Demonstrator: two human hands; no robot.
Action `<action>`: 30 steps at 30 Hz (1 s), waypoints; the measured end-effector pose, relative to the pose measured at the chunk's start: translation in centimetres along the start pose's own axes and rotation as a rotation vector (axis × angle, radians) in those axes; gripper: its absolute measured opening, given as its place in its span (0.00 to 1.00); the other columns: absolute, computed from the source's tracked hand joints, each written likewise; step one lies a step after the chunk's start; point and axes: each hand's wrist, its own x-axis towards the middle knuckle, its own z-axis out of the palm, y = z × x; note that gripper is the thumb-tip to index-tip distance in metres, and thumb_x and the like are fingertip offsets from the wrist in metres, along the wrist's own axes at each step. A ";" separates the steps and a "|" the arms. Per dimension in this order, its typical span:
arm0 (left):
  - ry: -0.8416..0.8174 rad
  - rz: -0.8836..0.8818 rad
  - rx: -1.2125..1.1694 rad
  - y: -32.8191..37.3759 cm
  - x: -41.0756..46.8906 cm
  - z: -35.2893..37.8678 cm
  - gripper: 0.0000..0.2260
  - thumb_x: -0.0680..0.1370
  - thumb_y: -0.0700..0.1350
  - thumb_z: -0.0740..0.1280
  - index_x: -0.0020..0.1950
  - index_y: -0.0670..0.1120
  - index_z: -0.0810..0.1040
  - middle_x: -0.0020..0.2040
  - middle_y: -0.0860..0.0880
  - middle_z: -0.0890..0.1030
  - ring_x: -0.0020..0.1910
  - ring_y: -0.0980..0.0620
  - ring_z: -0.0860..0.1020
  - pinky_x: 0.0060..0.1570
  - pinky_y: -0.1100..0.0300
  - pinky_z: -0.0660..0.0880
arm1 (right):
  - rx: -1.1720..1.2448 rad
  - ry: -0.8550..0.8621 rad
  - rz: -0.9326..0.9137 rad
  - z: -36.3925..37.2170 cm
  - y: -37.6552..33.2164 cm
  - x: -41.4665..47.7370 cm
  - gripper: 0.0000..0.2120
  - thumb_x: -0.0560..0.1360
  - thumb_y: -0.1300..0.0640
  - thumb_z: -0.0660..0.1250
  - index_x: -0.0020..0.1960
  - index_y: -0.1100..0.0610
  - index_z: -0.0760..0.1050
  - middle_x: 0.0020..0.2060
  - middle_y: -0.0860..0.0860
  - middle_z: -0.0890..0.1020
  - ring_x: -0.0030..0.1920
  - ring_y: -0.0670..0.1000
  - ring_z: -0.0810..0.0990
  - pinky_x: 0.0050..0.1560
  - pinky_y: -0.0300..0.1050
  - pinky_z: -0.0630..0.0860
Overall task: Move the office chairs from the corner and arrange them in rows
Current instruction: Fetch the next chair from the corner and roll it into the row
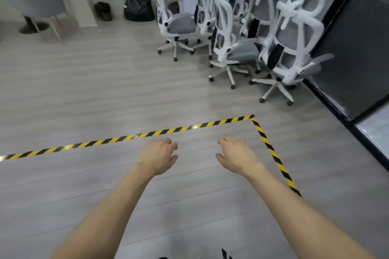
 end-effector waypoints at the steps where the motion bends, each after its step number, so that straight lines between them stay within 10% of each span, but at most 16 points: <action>1: 0.010 0.036 0.011 1.1 2.6 -0.9 0.19 0.88 0.58 0.61 0.76 0.52 0.76 0.69 0.51 0.80 0.66 0.44 0.81 0.59 0.50 0.76 | 0.012 0.014 0.040 -0.5 2.5 0.9 0.21 0.86 0.44 0.63 0.72 0.56 0.75 0.66 0.53 0.80 0.66 0.59 0.80 0.64 0.53 0.76; 30: 0.147 0.483 0.124 21.3 84.1 -23.8 0.19 0.86 0.59 0.64 0.73 0.53 0.78 0.65 0.51 0.82 0.64 0.44 0.82 0.57 0.49 0.80 | 0.137 0.207 0.465 -16.8 59.9 45.2 0.18 0.83 0.47 0.65 0.68 0.56 0.77 0.61 0.53 0.80 0.63 0.59 0.81 0.59 0.54 0.78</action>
